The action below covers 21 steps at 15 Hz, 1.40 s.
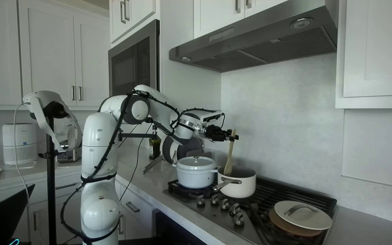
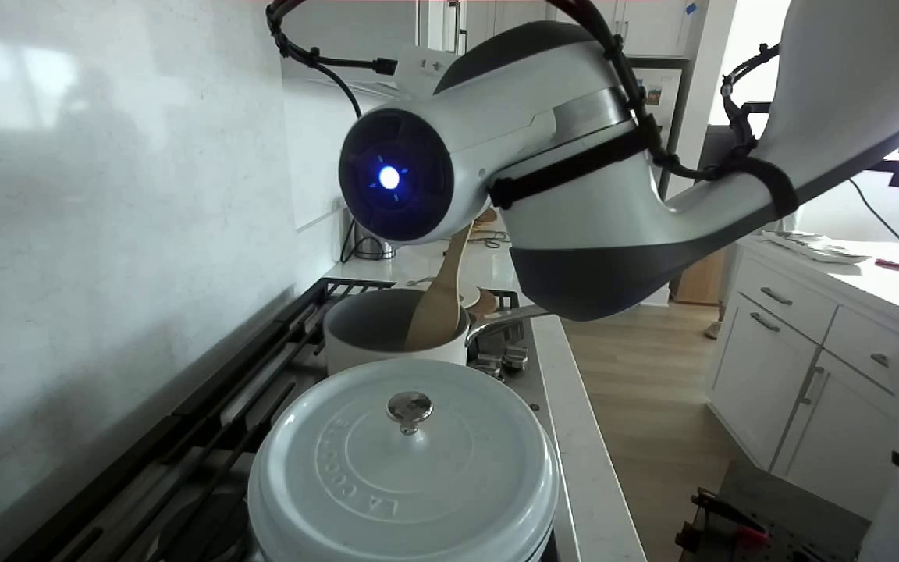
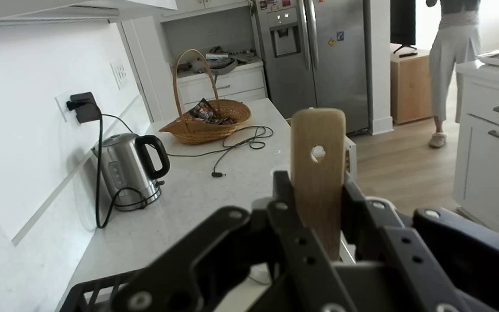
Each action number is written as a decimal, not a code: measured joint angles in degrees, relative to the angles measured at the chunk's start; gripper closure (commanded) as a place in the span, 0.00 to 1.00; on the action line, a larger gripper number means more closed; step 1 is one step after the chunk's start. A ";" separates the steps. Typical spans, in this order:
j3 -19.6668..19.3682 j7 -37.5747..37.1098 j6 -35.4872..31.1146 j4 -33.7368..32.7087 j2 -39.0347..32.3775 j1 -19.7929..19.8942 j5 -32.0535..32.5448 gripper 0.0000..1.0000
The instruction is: Use the wooden spoon to mix inside the pot
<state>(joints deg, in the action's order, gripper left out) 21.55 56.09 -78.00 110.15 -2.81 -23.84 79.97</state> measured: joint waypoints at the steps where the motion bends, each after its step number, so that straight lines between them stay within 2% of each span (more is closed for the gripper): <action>1: -0.01 0.00 0.00 -0.13 -0.01 0.09 0.00 0.93; 13: -1.81 3.43 0.07 -11.98 -0.01 3.01 -0.72 0.93; 17: -3.52 6.45 0.07 -17.58 -0.06 4.80 -7.14 0.93; 21: -4.85 9.28 0.10 -24.01 -0.07 6.45 -18.66 0.93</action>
<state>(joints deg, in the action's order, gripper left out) 16.70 65.37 -77.90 86.14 -2.87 -17.39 61.31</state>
